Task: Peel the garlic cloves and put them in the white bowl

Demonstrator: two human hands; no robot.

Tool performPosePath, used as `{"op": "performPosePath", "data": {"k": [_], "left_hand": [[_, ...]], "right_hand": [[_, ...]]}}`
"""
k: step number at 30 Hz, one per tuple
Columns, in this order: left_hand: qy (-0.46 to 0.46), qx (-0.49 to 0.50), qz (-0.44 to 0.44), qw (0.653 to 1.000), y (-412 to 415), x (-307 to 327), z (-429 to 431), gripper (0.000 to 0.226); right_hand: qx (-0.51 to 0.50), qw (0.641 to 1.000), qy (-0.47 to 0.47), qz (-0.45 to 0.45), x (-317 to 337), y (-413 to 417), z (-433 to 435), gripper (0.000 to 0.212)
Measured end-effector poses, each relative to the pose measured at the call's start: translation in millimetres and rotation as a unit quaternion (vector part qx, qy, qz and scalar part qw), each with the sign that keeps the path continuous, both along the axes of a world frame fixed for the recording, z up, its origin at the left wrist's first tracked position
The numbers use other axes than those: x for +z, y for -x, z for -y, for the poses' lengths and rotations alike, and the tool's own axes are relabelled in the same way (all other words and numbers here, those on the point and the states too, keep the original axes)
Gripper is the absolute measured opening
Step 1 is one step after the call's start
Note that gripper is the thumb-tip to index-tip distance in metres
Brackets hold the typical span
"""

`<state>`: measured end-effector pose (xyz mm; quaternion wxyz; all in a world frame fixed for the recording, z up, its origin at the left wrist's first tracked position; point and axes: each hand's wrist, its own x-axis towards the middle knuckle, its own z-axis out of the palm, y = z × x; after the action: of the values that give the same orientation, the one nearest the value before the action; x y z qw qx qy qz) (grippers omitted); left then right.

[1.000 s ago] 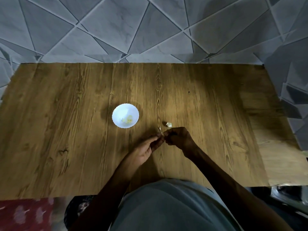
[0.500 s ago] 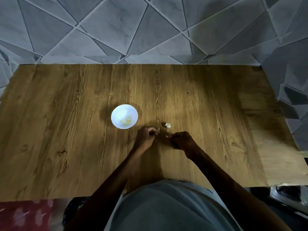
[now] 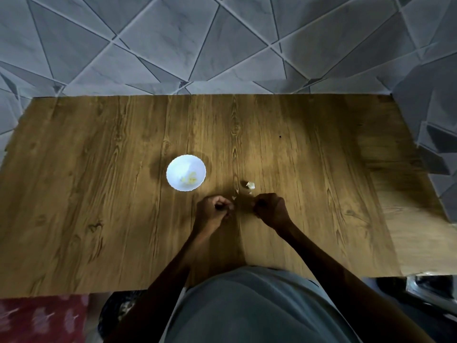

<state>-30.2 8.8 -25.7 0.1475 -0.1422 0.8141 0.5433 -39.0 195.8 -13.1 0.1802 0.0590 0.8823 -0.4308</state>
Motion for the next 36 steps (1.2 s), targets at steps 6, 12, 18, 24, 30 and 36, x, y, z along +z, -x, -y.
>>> {"op": "performPosePath", "data": {"k": [6,12,18,24,30,36], "left_hand": [[0.13,0.029,-0.072,0.988,-3.5,-7.0,33.0,0.01],[0.16,0.046,-0.095,0.981,-5.7,-7.1,30.4,0.007],[0.152,0.069,-0.127,0.978,-6.9,-2.4,25.3,0.01],[0.136,0.056,-0.14,0.979,-6.8,-8.7,24.2,0.013],[0.026,0.078,-0.1,0.992,-6.3,-6.2,19.8,0.015],[-0.222,0.248,0.079,0.94,9.1,8.9,4.8,0.022]], "right_hand": [[0.122,0.96,-0.184,-0.175,-7.4,-0.3,8.0,0.022],[0.178,0.937,-0.252,-0.165,-15.0,0.8,28.3,0.056],[0.186,0.928,-0.254,-0.199,-23.6,5.0,50.8,0.035],[0.267,0.887,-0.238,-0.293,-29.9,4.5,52.9,0.018],[0.281,0.866,-0.261,-0.321,-30.7,5.8,49.7,0.041],[-0.009,0.984,0.081,-0.161,20.9,9.2,66.1,0.023]]}}
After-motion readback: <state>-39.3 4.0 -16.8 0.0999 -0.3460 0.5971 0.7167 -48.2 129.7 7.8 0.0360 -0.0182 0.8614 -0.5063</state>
